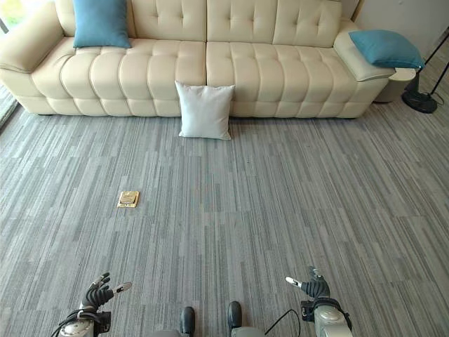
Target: Pick up all the scattered cushions and arrange them neatly on the sofa.
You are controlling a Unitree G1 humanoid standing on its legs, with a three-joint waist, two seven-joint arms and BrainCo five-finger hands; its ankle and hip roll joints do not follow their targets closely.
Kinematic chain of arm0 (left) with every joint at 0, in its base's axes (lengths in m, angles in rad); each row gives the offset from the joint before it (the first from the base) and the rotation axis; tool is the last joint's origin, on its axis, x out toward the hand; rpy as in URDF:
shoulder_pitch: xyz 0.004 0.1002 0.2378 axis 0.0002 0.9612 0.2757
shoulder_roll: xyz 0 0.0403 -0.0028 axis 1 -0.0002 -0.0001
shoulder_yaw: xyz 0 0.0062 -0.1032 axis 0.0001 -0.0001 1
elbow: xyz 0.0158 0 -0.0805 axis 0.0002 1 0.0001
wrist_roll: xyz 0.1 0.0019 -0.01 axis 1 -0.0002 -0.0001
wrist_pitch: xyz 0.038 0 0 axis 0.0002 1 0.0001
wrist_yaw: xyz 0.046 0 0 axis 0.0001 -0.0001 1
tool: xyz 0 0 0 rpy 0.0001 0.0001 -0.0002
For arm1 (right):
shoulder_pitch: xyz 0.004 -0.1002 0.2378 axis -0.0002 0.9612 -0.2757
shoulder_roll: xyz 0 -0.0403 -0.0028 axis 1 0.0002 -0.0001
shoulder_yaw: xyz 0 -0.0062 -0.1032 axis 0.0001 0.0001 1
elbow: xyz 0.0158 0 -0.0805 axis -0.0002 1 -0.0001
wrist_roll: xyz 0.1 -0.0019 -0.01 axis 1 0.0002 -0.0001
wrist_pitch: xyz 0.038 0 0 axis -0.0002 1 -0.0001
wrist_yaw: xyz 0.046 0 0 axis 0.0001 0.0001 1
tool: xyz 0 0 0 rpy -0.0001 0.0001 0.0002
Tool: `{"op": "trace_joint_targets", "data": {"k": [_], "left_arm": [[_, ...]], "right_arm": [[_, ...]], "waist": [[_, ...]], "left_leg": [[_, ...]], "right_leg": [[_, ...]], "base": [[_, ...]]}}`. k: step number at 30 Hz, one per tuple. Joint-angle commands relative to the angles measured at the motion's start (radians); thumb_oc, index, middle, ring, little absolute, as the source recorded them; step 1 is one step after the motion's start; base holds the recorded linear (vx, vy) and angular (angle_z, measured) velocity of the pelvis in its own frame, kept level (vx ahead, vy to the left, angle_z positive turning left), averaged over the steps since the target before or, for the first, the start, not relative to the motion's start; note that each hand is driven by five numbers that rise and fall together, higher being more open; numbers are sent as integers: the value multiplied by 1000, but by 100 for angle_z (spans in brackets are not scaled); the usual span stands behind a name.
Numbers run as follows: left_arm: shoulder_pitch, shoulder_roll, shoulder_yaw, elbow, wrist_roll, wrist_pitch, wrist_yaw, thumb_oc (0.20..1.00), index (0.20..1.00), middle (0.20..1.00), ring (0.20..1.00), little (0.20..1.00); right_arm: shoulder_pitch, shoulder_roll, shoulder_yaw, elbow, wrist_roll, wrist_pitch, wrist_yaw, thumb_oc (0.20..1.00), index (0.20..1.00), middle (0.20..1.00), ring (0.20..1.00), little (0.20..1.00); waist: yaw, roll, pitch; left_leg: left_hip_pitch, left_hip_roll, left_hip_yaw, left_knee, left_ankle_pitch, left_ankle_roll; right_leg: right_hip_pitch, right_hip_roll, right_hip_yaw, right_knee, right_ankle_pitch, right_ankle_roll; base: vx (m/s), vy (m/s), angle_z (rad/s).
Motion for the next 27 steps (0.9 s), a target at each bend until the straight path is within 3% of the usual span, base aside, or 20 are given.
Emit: {"op": "trace_joint_targets", "data": {"k": [1, 4, 7, 11, 13, 17, 20, 22, 24, 27], "left_arm": [[-5, 59, 23, -46, -4, -28, 17, 1000, 1000, 1000, 1000, 1000], [-11, 55, 14, -32, -1, -30, 19, 1000, 1000, 1000, 1000, 1000], [-19, 42, 5, -12, -7, -29, 20, 1000, 1000, 1000, 1000, 1000], [-29, 25, -23, -7, 16, -31, 18, 1000, 1000, 1000, 1000, 1000], [-22, 14, -27, -1, 14, -30, 15, 1000, 1000, 1000, 1000, 1000], [-8, 10, -38, 5, 18, -24, -3, 1000, 1000, 1000, 1000, 1000], [-19, 16, -48, -3, 25, -20, -8, 1000, 1000, 1000, 1000, 1000], [-31, 14, -56, -15, 15, -22, -14, 1000, 1000, 1000, 1000, 1000], [-33, 13, -75, -21, 39, -19, -24, 1000, 1000, 1000, 1000, 1000], [-32, 14, -73, -10, 49, -17, -23, 1000, 1000, 1000, 1000, 1000]], "right_arm": [[-26, 6, 21, -37, -5, -18, -8, 1000, 1000, 1000, 1000, 1000], [-35, 0, 38, -49, -7, -22, -5, 1000, 1000, 1000, 1000, 1000], [-41, -8, 55, -52, -16, -19, -7, 1000, 1000, 1000, 1000, 1000], [-10, -19, 53, -79, -26, -20, -4, 1000, 1000, 1000, 1000, 1000], [1, -17, 52, -77, -27, -24, 0, 1000, 1000, 1000, 1000, 1000], [18, -14, 39, -81, -12, -35, 8, 1000, 1000, 1000, 1000, 1000], [19, -13, 26, -88, 12, -43, 6, 1000, 1000, 1000, 1000, 1000], [11, -19, 30, -93, 23, -44, 3, 1000, 1000, 1000, 1000, 1000], [0, -32, 29, -94, 26, -43, -2, 1000, 1000, 1000, 1000, 1000], [-6, -32, 34, -82, 15, -36, -13, 1000, 1000, 1000, 1000, 1000]], "waist": [[16, -25, 8], [6, -22, 20], [-13, -13, 29], [-41, -5, 27], [-46, 6, 6], [-62, 33, -23], [-73, 32, -20], [-61, 19, 0], [-36, 1, 12], [-10, 8, 11]], "left_leg": [[-32, -44, -79, 241, -231, 5], [28, -57, -87, 219, -252, 10], [90, -66, -113, 184, -260, 4], [152, -74, -183, 151, -267, -21], [173, -50, -201, 140, -247, -44], [174, 24, -214, 178, -145, -114], [96, 79, -154, 329, -26, -145], [8, 62, -105, 381, -69, -111], [-142, 9, -21, 295, -151, -75], [-236, -6, -7, 201, -50, -86]], "right_leg": [[-66, -71, 14, 210, -44, 90], [-106, -64, -40, 147, -38, 74], [-164, -48, -86, 60, -5, 86], [-192, -40, -79, 13, 18, 81], [-194, -35, -92, 38, 22, 63], [-145, -16, -140, 38, -17, 28], [-87, -5, -156, 16, -54, -8], [-51, -9, -148, -6, -71, -14], [11, -22, -135, -44, -97, -4], [70, 13, -118, -73, -116, -7]], "base": [[123, 88, -5], [192, 32, 5], [243, -6, 4], [349, -87, 35], [315, -173, 88], [284, -219, 59], [236, -219, 24], [211, -153, 17], [333, -80, 10], [243, -16, -8]]}}
